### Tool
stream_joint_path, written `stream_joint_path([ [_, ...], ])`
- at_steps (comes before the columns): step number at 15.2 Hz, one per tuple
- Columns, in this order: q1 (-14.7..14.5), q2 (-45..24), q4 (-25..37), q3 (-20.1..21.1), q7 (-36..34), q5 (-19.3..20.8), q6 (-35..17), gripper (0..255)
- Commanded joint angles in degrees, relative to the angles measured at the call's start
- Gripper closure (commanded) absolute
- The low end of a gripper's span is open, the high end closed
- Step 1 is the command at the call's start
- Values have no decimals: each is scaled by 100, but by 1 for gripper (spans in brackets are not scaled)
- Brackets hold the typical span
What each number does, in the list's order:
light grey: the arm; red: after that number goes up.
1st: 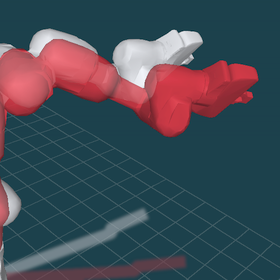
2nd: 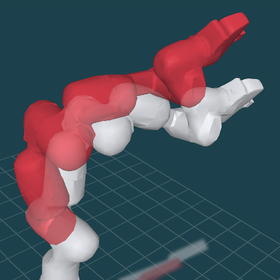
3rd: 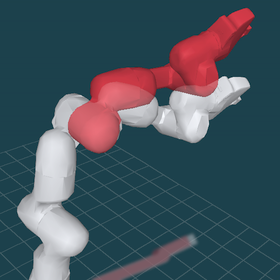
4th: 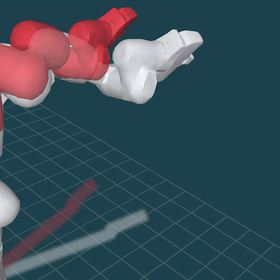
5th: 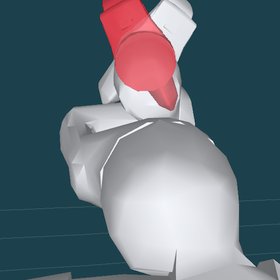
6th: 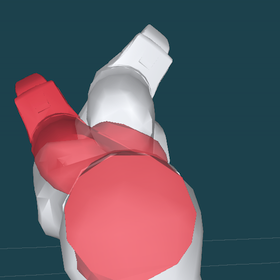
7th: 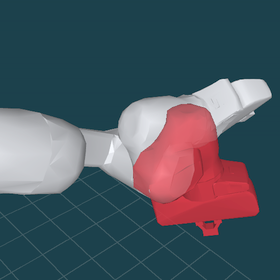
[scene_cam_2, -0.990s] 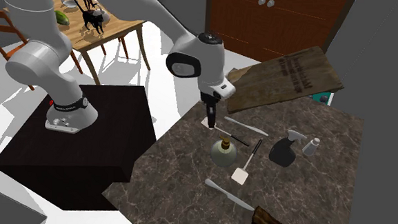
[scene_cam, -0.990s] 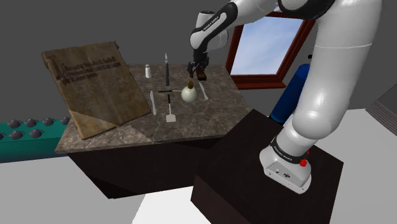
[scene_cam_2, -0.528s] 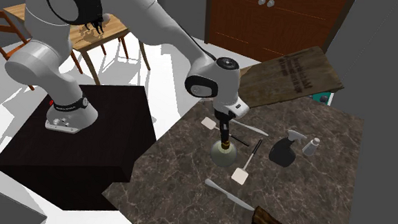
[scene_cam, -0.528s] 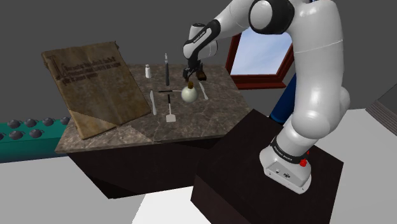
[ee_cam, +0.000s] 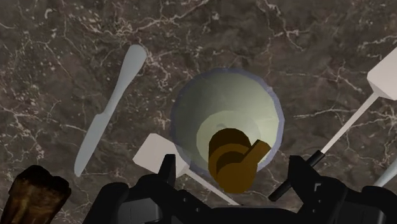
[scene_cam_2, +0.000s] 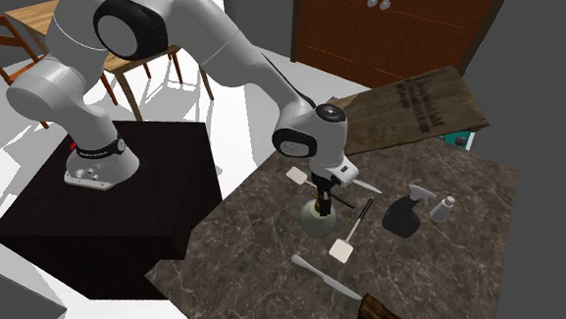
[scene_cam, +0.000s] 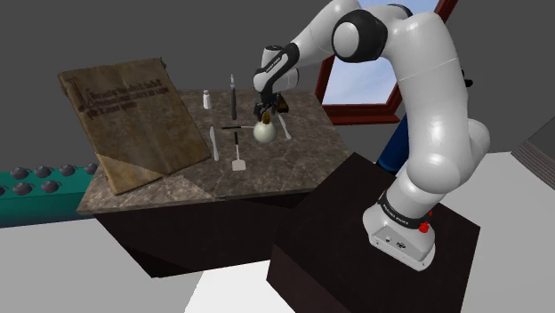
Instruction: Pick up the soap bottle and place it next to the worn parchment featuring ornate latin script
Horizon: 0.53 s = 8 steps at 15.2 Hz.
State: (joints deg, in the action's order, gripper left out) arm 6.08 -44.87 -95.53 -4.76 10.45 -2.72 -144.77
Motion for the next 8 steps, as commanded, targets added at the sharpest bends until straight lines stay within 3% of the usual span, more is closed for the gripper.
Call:
stream_joint_path([
  [1, 6, -153, 85, 9, -2, -7, -70, 0],
  [8, 9, -193, 105, 12, -1, -9, -90, 0],
])
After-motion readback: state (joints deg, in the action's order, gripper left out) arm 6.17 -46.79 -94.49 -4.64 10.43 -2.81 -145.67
